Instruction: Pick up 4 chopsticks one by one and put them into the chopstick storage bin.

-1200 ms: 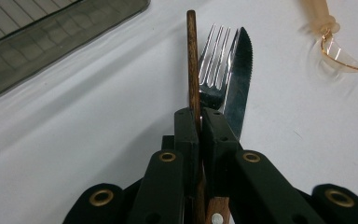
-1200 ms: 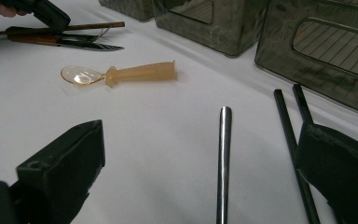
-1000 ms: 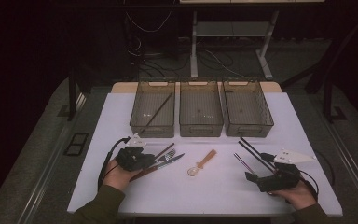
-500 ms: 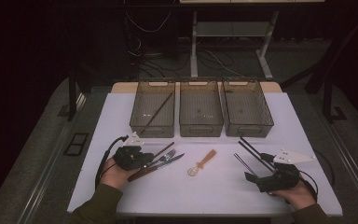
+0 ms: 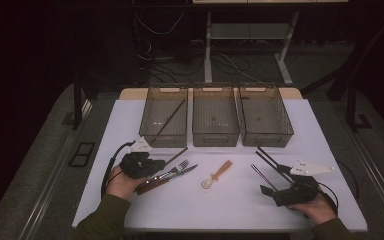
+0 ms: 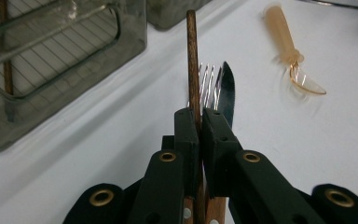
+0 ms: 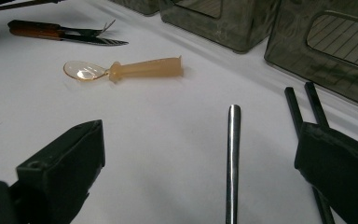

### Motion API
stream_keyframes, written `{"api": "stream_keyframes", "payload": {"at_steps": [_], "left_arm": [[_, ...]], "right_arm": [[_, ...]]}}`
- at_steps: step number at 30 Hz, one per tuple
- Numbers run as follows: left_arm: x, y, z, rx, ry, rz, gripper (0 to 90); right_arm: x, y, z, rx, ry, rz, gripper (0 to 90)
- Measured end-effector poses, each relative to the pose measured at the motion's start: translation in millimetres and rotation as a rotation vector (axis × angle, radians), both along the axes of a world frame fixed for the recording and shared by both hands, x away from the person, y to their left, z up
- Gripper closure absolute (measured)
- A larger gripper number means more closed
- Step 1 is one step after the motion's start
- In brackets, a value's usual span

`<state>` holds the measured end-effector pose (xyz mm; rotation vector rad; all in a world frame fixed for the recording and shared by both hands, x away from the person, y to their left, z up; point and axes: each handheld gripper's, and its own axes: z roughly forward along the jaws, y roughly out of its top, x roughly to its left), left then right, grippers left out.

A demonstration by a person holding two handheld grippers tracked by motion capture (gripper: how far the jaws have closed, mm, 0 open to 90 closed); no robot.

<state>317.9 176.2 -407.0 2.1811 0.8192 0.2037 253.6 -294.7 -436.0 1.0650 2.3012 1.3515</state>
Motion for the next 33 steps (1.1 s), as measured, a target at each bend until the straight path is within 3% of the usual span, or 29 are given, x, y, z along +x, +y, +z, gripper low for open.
{"api": "stream_keyframes", "payload": {"at_steps": [17, 33], "left_arm": [[10.9, -4.6, 12.5, -0.078, -0.033, 0.018, 84.2], [31.7, -14.8, 26.1, -0.083, -0.071, 0.035, 84.2]], "right_arm": [[0.4, 0.1, -0.7, -0.004, 0.000, -0.001, 1.8], [-0.9, -1.1, 0.5, 0.001, -0.005, -0.003, 1.8]]}}
